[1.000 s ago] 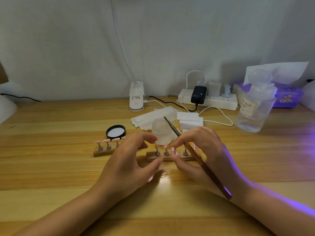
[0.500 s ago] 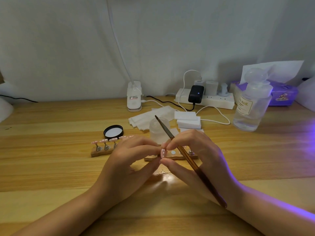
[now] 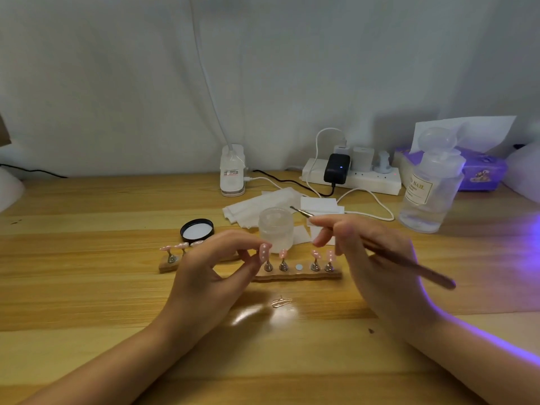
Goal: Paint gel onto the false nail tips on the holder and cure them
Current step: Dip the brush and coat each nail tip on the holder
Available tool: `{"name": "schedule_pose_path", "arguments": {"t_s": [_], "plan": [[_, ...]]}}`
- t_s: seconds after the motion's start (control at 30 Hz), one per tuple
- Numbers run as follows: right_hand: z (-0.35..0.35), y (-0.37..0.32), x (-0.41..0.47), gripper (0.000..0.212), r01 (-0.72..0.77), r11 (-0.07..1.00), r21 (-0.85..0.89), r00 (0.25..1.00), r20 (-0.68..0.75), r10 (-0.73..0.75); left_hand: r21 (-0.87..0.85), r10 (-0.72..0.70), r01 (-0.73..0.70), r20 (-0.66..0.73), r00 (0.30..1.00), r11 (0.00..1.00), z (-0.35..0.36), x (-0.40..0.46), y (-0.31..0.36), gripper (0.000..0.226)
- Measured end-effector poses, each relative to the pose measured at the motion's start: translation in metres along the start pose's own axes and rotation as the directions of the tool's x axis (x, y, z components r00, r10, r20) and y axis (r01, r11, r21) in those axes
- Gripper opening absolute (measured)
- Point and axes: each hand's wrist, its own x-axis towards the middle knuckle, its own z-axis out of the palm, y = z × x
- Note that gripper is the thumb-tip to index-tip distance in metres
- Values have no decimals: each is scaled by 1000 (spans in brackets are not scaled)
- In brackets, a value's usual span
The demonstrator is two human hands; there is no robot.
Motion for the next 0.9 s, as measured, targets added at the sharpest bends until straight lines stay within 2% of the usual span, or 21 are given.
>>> {"name": "schedule_pose_path", "arguments": {"t_s": [0.13,0.23,0.37,0.47,0.67,0.73,0.9], "plan": [[-7,-1,16,26,-85,988,129,995,-42,91,-25,-38,38,-1,999,999,0,1,1,14],[-12,0,33,24,-234,969,84,972,0,235,-45,-53,53,-1,999,998,0,0,0,13],[-15,8,59,27,-324,946,-4,945,38,324,-72,-78,77,-15,997,994,0,1,-1,19],[-10,14,71,33,-344,936,-71,932,96,349,-61,-97,95,-28,995,994,-1,1,-1,19],[6,28,87,32,-328,925,-193,929,111,353,-62,-142,138,-67,988,989,-1,2,-2,21],[11,29,93,31,-324,921,-215,920,154,360,-73,-171,165,-86,981,984,-1,2,-3,20],[22,34,104,32,-376,874,-307,818,333,469,-110,-230,220,-92,969,969,-1,2,-3,15]]}}
